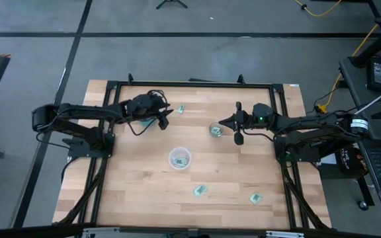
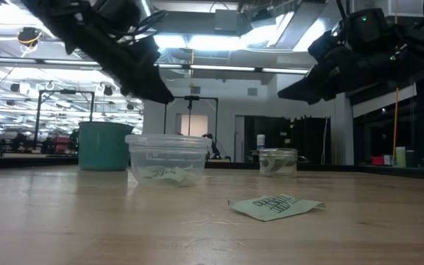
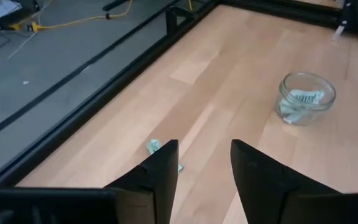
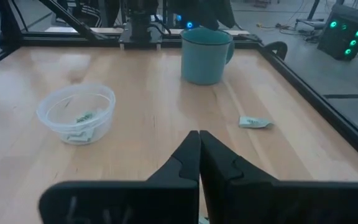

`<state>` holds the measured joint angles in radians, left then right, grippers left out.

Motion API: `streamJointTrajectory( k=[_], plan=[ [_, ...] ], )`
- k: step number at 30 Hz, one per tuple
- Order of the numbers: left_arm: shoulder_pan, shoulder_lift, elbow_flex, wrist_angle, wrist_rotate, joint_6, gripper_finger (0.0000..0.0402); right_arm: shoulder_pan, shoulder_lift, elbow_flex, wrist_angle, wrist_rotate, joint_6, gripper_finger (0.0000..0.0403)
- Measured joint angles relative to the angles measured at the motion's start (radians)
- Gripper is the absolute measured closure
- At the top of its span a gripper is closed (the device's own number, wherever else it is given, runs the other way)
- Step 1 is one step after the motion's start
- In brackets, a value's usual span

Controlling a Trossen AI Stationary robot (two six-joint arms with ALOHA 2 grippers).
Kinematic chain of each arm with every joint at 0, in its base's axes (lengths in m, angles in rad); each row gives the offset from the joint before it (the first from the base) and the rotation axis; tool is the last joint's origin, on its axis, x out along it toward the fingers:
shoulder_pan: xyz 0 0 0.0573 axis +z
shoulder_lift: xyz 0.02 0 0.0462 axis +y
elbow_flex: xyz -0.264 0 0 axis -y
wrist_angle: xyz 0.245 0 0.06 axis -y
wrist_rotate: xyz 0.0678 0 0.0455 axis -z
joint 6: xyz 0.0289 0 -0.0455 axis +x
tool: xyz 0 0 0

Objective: Pick and place Stevia / Truvia into bins
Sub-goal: Put the white stevia packet into the transparent plastic container

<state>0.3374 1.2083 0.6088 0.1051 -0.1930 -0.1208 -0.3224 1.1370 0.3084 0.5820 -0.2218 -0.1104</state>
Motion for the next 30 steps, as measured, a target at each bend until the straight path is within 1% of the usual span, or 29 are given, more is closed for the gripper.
streamJointTrajectory(
  k=[4,13,16,25,30],
  plan=[
    [0.000,0.059,0.078,-0.052,0.003,-0.001,0.0260,0.000,0.000,0.000,0.006,0.000,-0.002,0.0397],
    [0.000,0.283,0.211,-0.090,0.003,-0.033,0.0260,0.000,0.000,0.000,0.011,0.002,-0.010,0.0397],
    [0.001,0.350,0.263,-0.111,-0.020,-0.057,0.0260,0.000,0.000,0.000,0.011,0.002,-0.010,0.0397],
    [0.053,0.483,0.469,-0.367,-0.024,-0.121,0.0260,0.000,0.001,0.001,0.012,0.001,-0.007,0.0397],
    [0.105,0.515,0.551,-0.443,0.006,-0.155,0.0260,0.000,0.001,0.001,0.012,0.001,-0.005,0.0397]
  ],
)
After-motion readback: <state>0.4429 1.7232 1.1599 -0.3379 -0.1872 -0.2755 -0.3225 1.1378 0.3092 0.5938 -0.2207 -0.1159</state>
